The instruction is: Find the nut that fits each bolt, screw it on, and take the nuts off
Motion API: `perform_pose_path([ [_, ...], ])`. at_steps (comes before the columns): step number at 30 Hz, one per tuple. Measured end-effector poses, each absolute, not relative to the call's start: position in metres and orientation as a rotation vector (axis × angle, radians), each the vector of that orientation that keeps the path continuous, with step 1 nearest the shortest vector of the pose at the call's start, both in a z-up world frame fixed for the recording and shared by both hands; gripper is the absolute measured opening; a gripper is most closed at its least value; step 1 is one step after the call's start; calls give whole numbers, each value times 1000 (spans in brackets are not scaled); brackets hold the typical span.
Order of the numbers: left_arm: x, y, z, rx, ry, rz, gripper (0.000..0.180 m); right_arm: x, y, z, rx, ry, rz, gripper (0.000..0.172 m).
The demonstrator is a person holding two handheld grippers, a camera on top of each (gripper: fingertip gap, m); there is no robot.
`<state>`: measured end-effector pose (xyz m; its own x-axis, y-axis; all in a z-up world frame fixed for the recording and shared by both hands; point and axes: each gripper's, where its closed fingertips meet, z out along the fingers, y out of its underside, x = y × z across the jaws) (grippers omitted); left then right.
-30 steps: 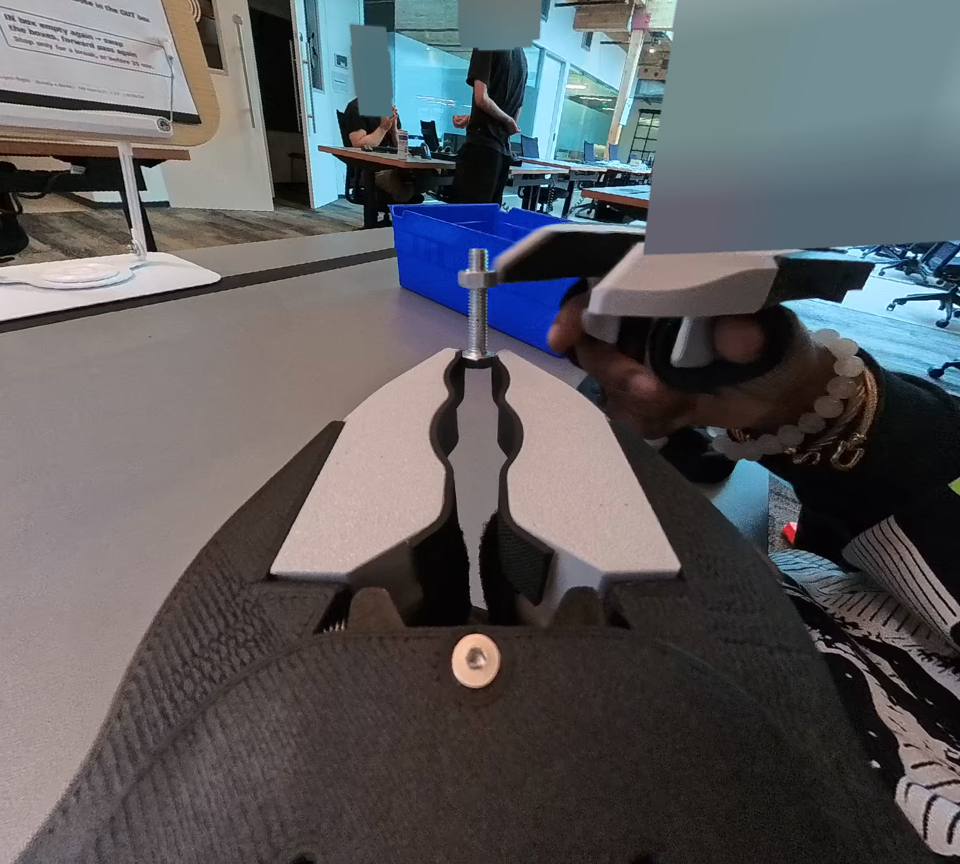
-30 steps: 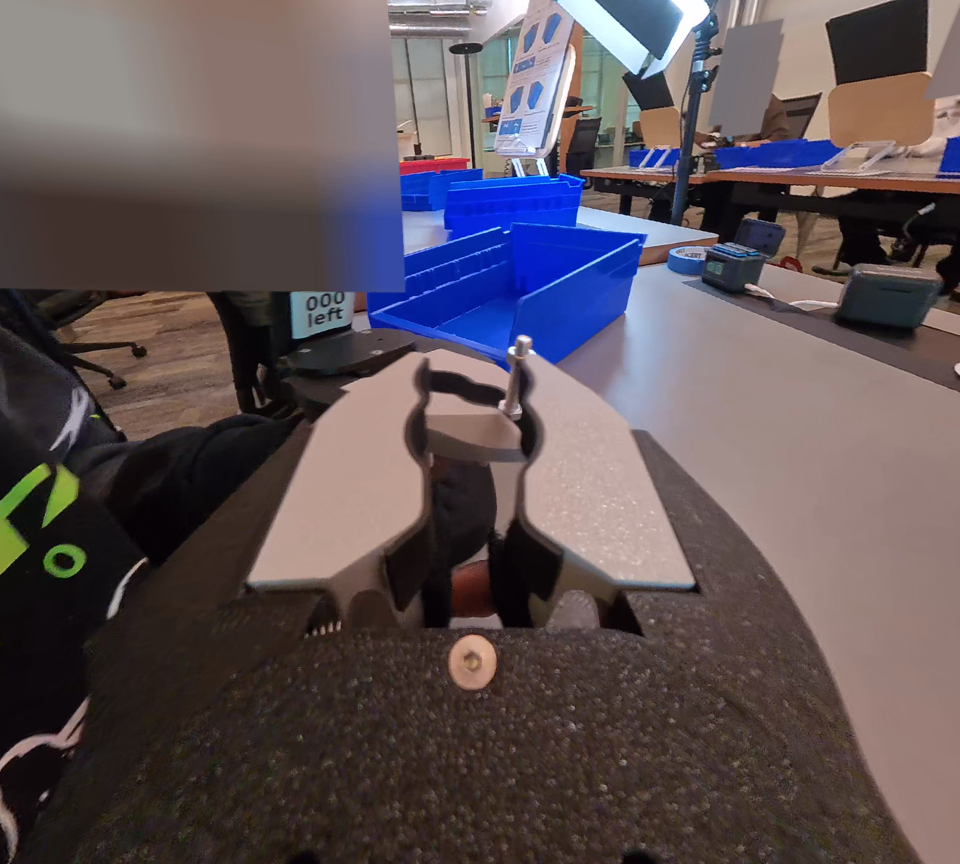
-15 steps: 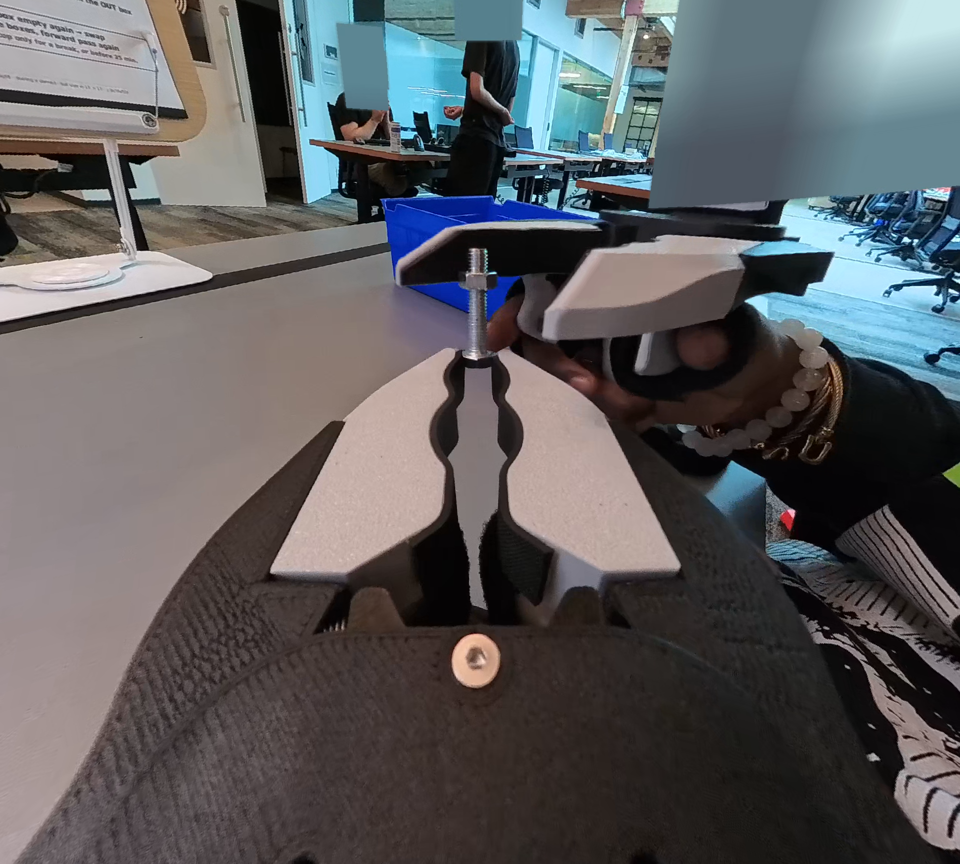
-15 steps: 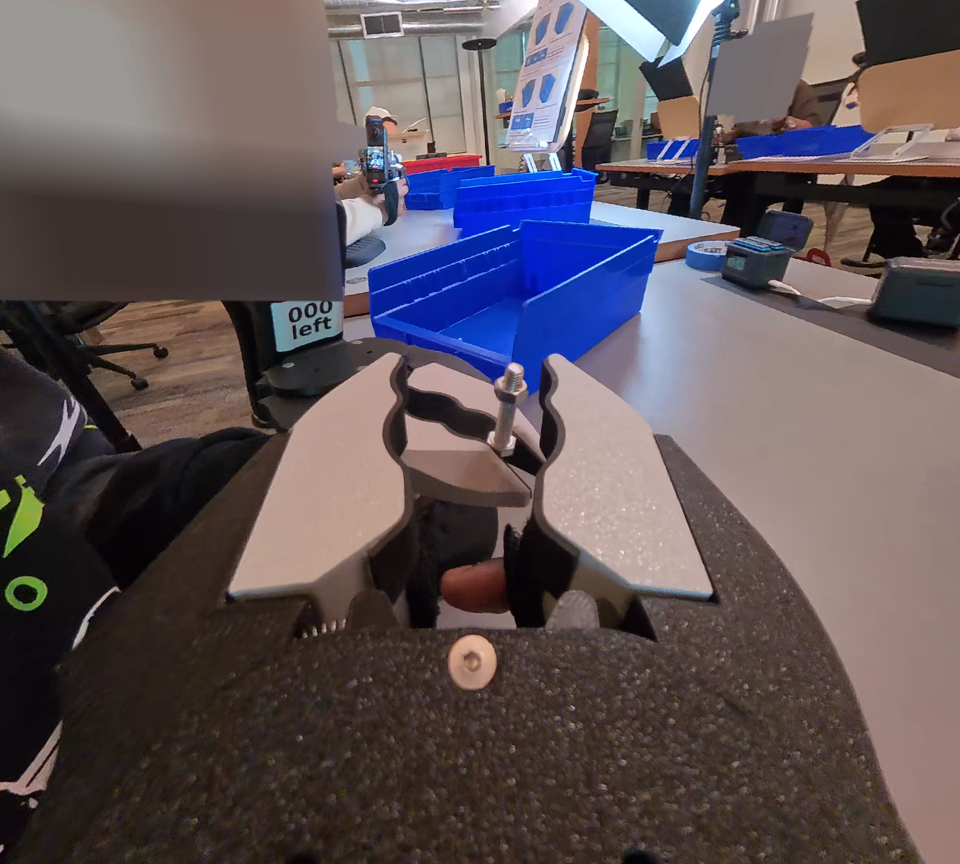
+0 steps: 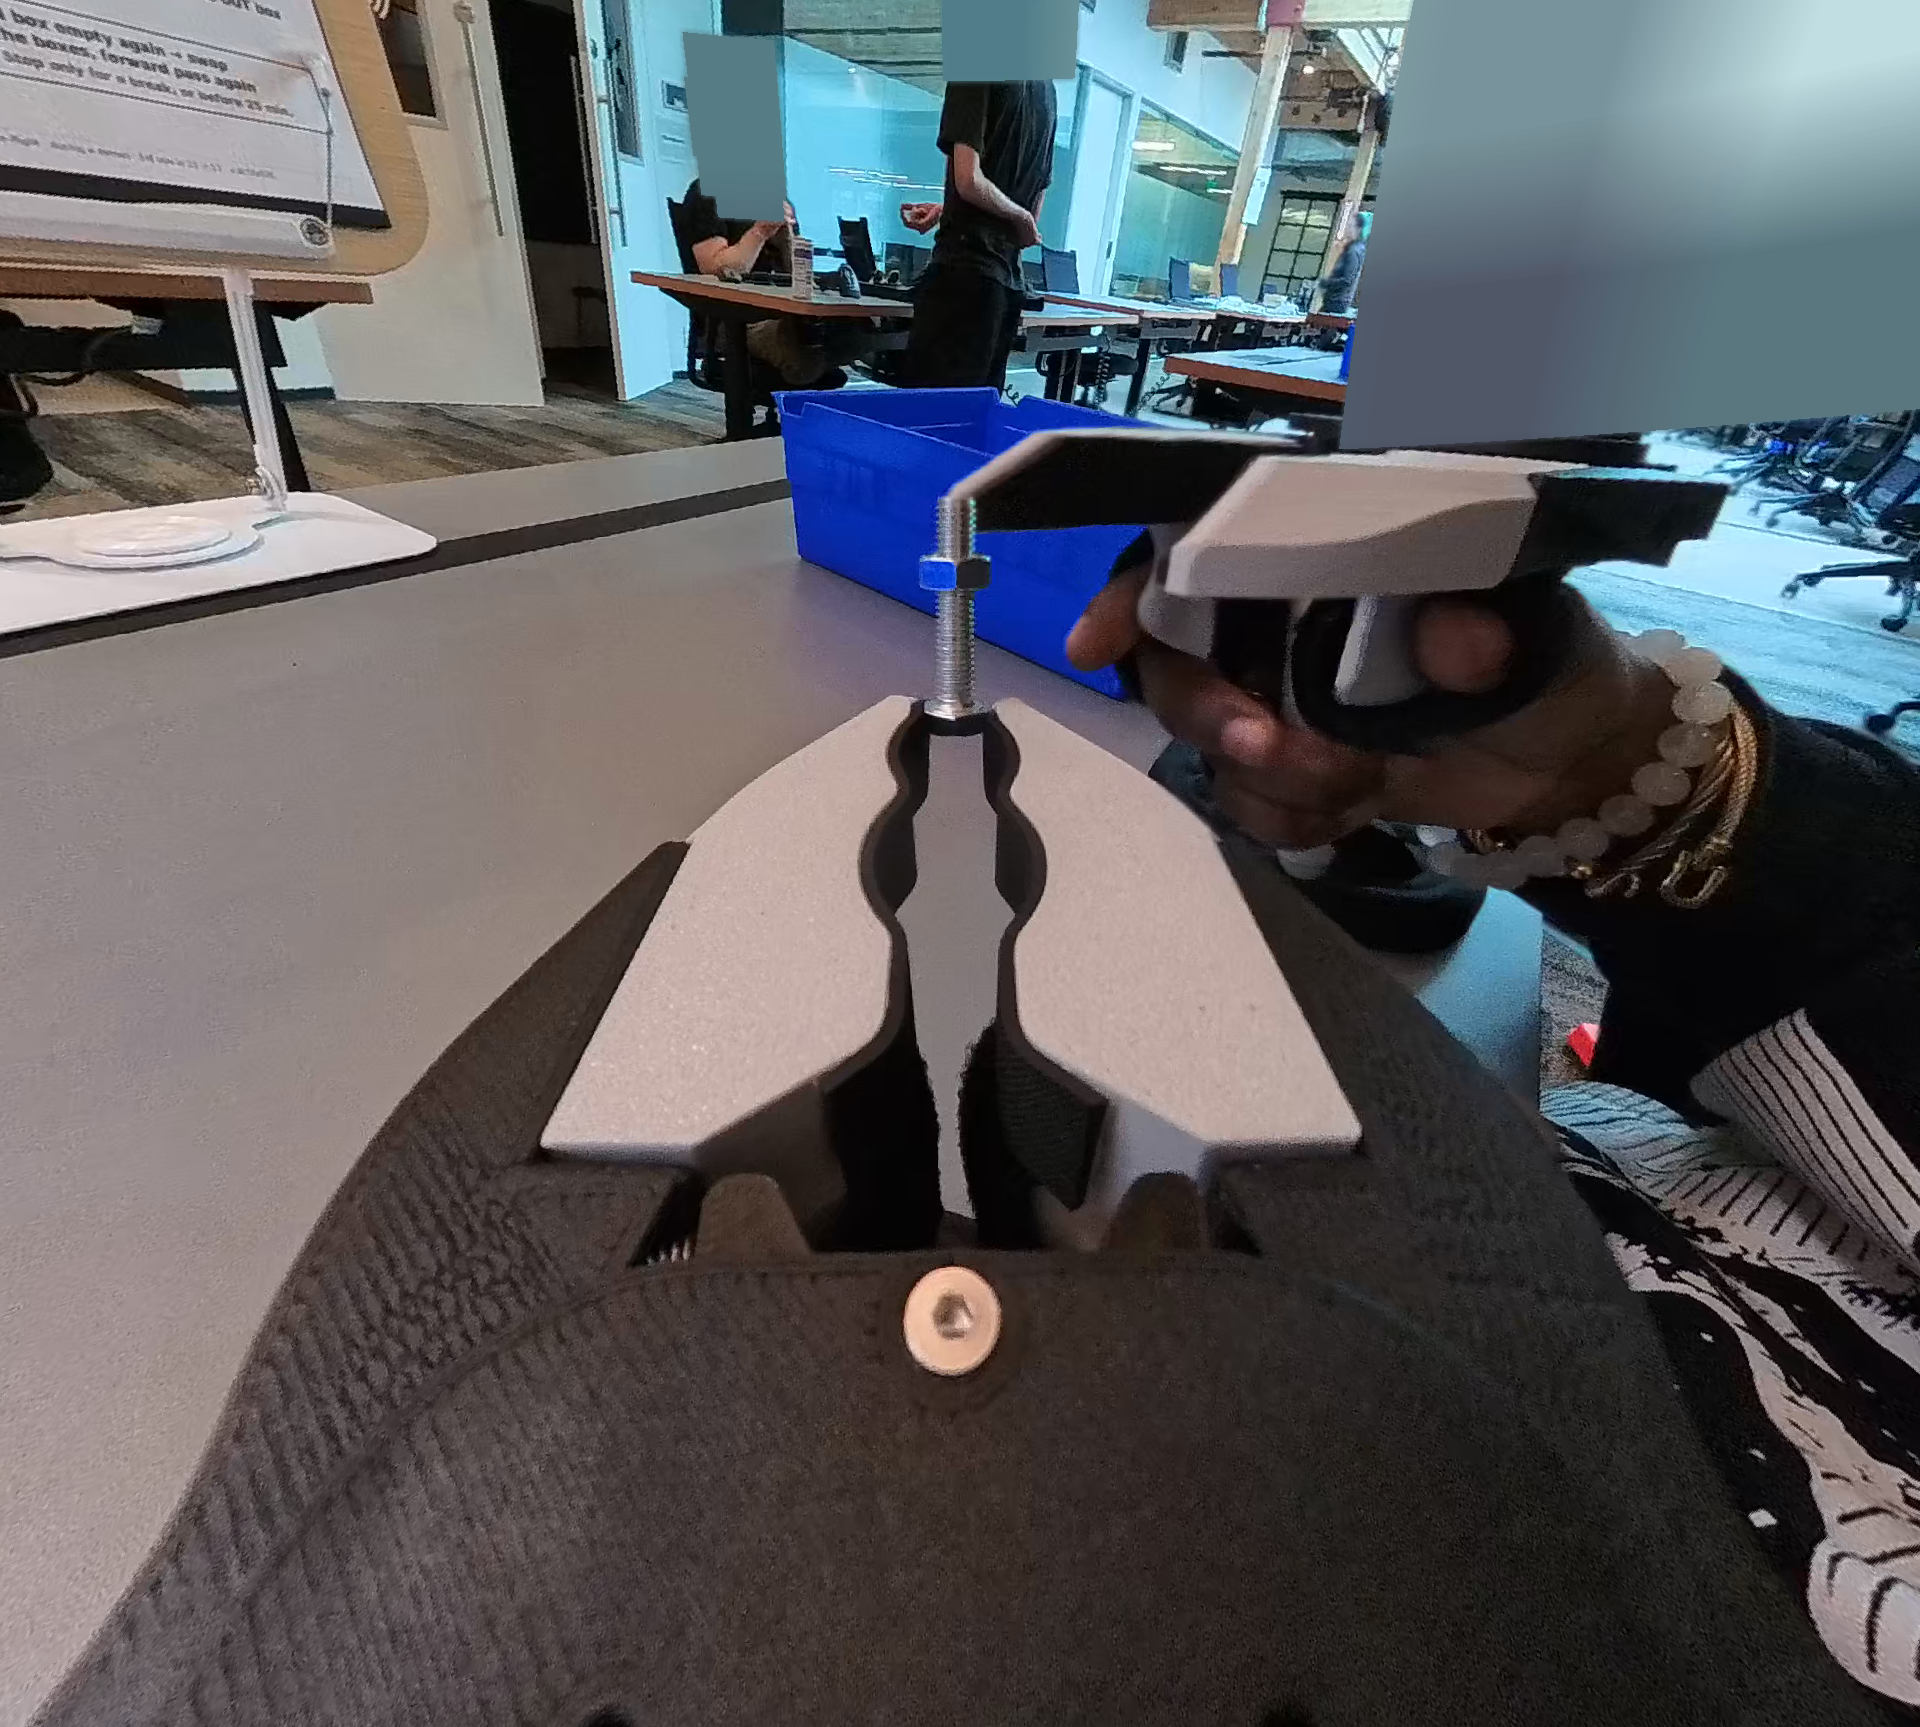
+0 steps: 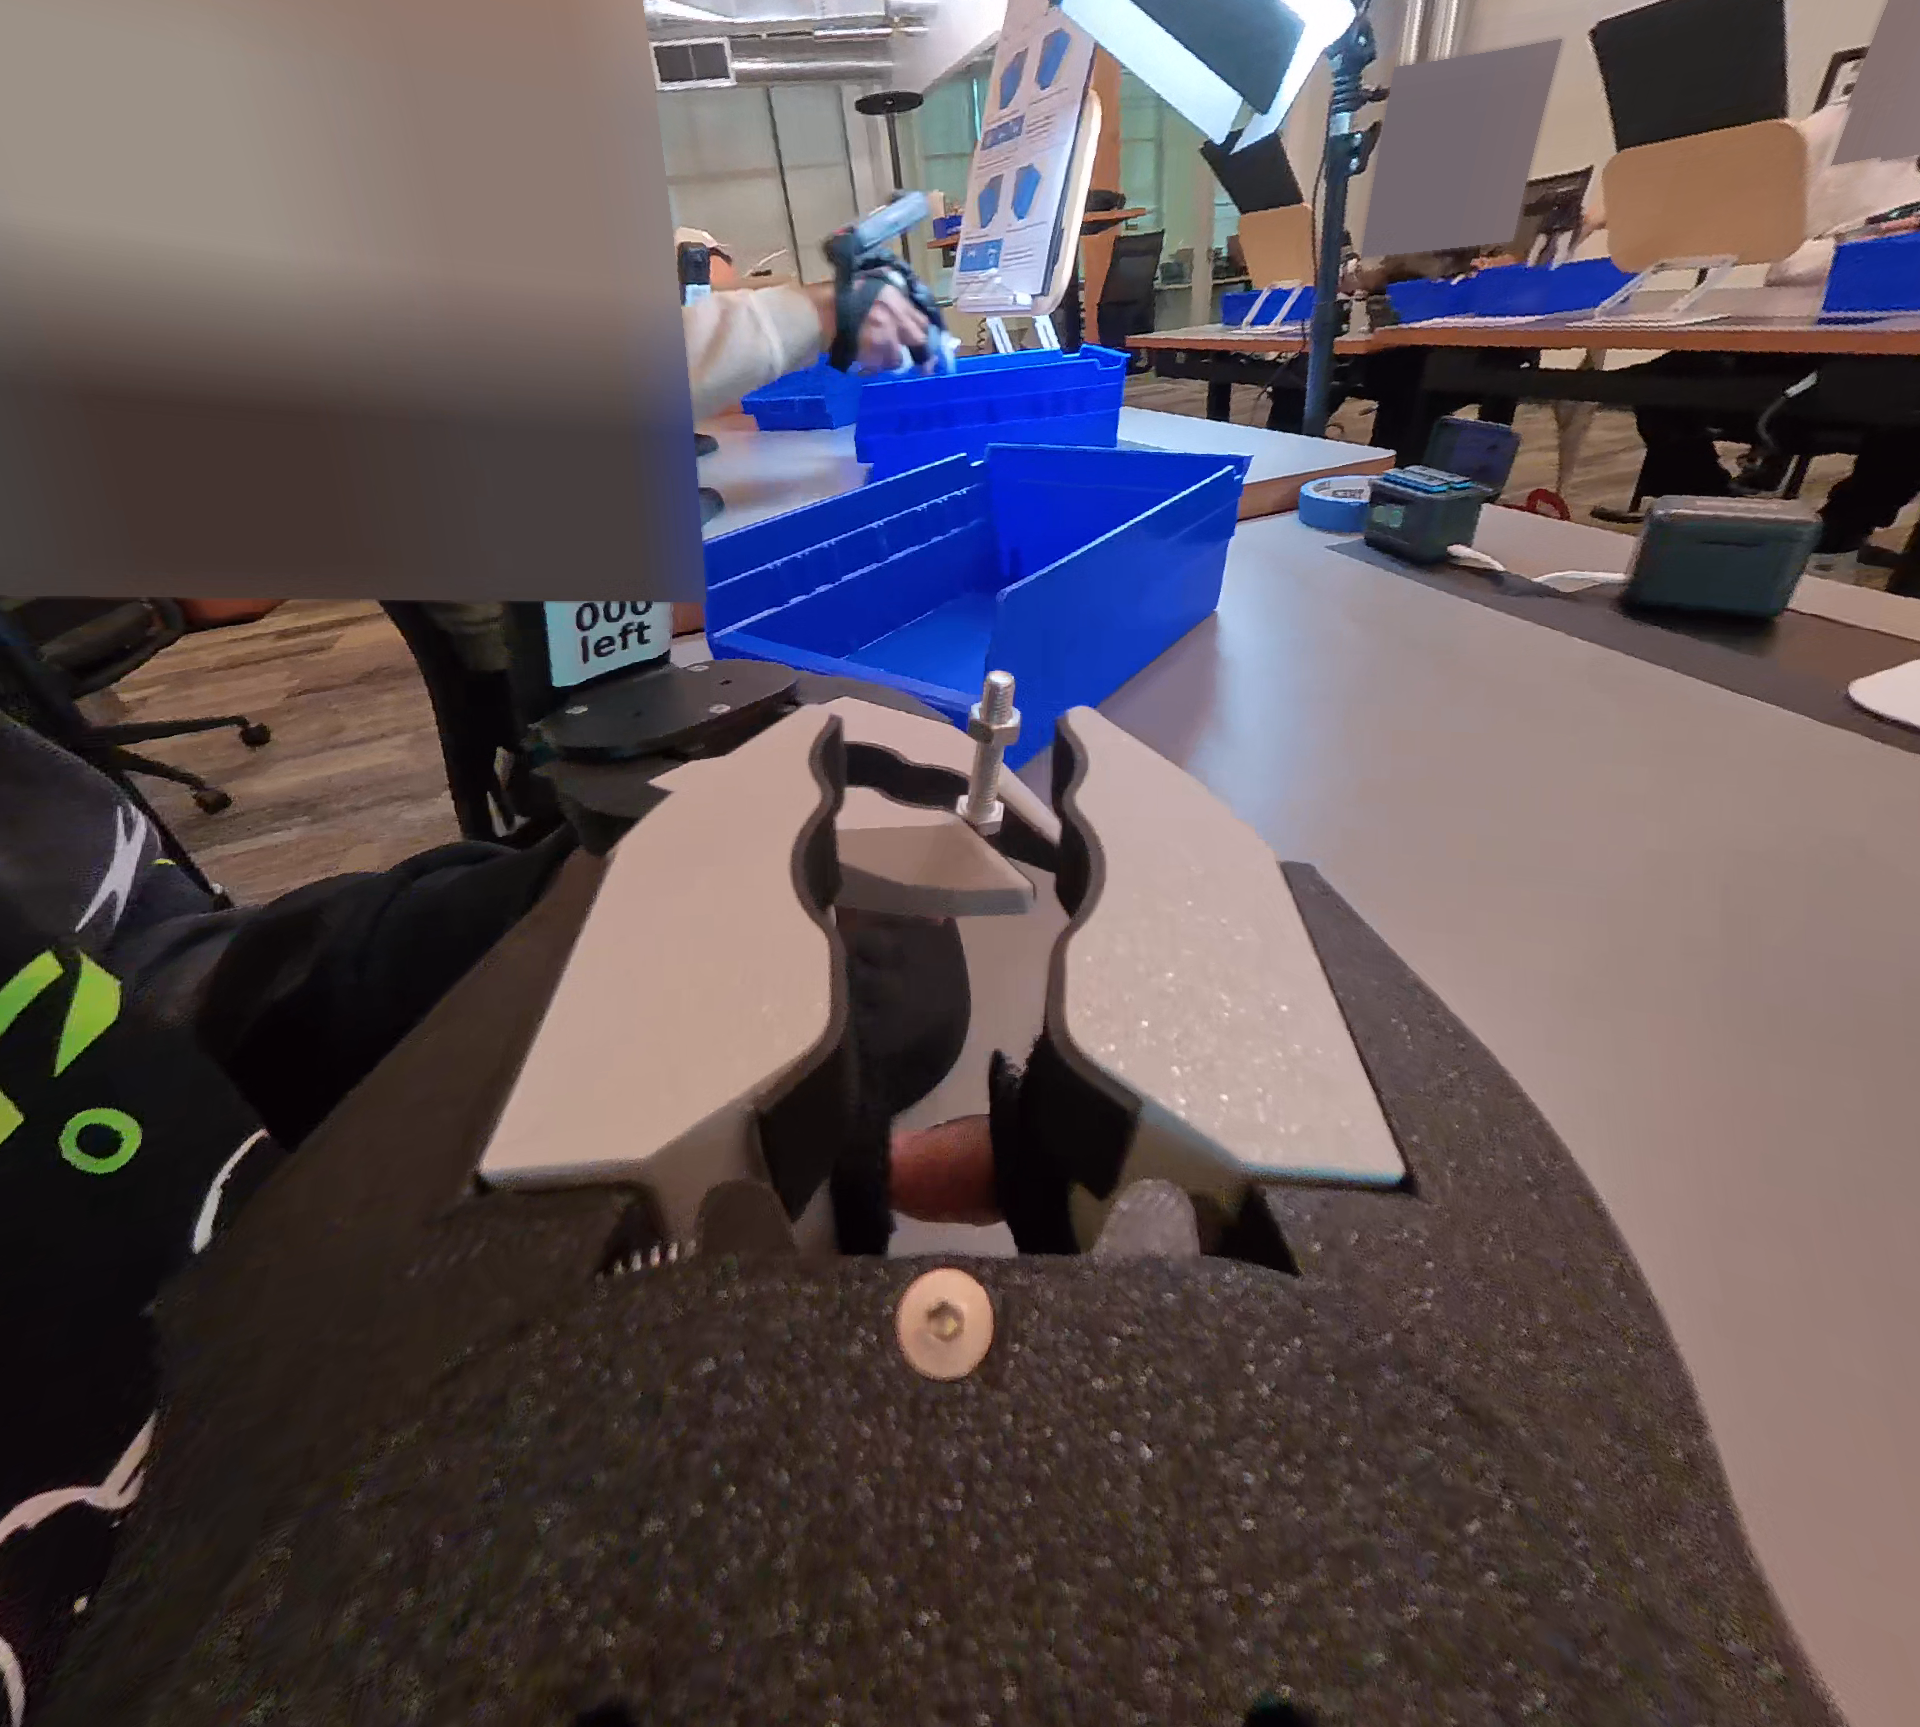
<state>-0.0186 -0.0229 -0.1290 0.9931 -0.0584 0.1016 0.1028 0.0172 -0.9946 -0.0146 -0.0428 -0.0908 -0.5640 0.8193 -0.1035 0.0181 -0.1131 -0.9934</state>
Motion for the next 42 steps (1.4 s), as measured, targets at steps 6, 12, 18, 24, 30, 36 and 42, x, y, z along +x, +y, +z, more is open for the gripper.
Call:
perform_pose_path([
  [6,-18,-22,-130,-1554,-33,-125,10,-21,-56,-97,-915,-1639,1738,47],
  [12,-20,-22,-130,-1553,-46,-134,10,-6,-49,-89,-898,-1644,1743,17],
  [18,-16,-21,-132,-1570,-15,-108,10,-20,-37,-89,-944,-1642,1632,18],
  [24,-14,-20,-132,-1576,-1,-98,10,-24,-37,-91,-957,-1678,1609,8],
  [30,-11,-20,-132,-1575,24,-102,10,-21,-37,-91,-940,-1699,1609,5],
  [36,-11,-19,-132,-1581,22,-127,40,-12,9,-74,-991,-1597,1518,5],
  [42,-13,-20,-131,-1568,6,-117,40,14,160,-55,-1221,-1363,1098,5],
])
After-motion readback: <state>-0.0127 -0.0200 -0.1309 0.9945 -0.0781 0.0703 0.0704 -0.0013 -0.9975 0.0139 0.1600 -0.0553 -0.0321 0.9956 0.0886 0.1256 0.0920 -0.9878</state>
